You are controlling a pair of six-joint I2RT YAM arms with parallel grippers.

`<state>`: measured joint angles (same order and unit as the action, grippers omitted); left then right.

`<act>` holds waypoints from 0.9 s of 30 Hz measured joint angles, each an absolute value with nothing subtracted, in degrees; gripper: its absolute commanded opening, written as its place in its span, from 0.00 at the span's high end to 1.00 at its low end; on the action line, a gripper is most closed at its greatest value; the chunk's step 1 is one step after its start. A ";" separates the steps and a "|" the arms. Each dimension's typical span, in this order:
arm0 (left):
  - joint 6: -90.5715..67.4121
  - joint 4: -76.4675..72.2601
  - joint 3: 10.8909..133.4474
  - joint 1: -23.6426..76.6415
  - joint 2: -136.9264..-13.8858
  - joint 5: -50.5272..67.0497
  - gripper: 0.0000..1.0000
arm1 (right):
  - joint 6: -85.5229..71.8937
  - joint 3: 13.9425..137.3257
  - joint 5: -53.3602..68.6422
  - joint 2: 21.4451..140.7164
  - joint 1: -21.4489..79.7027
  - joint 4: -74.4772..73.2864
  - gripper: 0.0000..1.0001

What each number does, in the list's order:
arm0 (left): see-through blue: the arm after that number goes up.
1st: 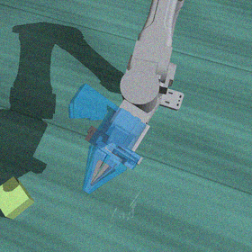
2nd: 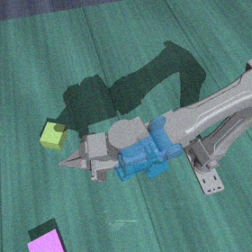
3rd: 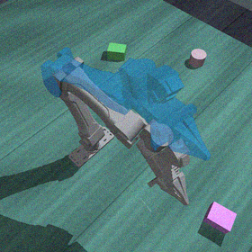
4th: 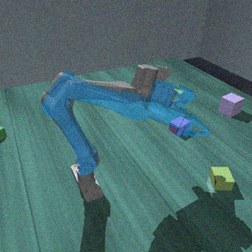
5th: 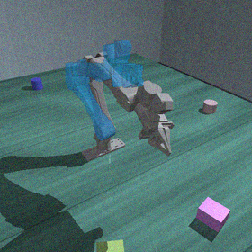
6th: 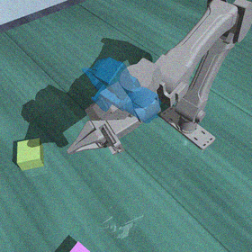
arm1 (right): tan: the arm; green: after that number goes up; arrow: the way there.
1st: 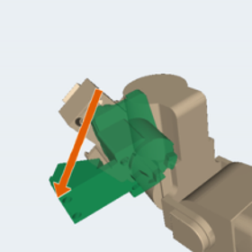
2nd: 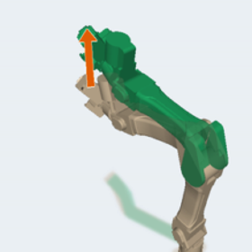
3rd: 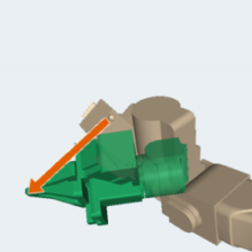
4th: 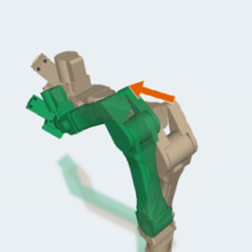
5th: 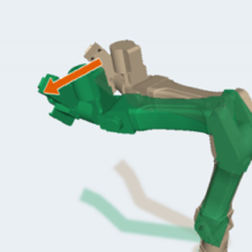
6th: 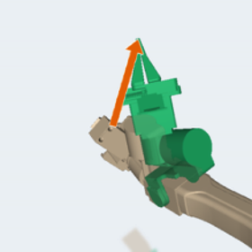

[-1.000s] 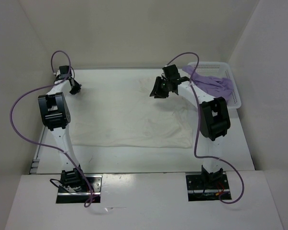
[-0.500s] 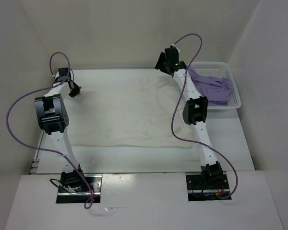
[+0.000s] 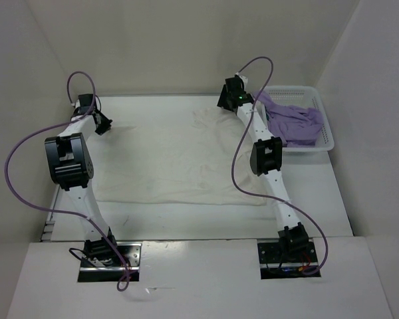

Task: Fold and stack the t-shirts
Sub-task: Grap the side of the flattened tshirt furthest away from the robot with both arms

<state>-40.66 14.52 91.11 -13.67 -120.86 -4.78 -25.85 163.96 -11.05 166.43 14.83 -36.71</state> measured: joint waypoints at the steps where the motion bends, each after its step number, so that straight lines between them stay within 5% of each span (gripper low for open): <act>1: -40.66 14.52 91.09 -13.67 -120.86 -4.64 1.00 | -25.67 163.96 -11.22 166.43 14.83 -36.64 0.33; 6: -40.64 14.17 90.21 -13.67 -120.51 -3.31 1.00 | -25.10 163.96 -11.18 166.50 14.76 -35.99 0.34; 7: -40.66 14.09 89.95 -13.65 -120.38 -3.05 1.00 | -24.99 163.96 -11.09 166.52 14.72 -35.90 0.46; 11: -40.80 13.06 87.59 -13.37 -118.80 -2.66 1.00 | -24.67 163.83 -9.08 166.54 14.17 -35.51 0.63; 18: -41.01 11.90 86.87 -13.34 -117.21 -2.11 1.00 | -26.11 163.81 -4.95 166.65 12.93 -35.51 0.74; 21: -41.04 11.55 86.85 -13.32 -117.12 -1.98 1.00 | -26.61 163.83 -3.88 166.93 12.71 -35.53 0.62; 23: -41.06 11.55 86.80 -13.32 -117.12 -1.63 1.00 | -27.55 164.00 -3.81 167.17 12.71 -35.14 0.40; 27: -42.09 11.09 86.37 -13.30 -117.08 -1.08 1.00 | -27.57 164.18 -4.32 167.17 12.71 -34.35 0.32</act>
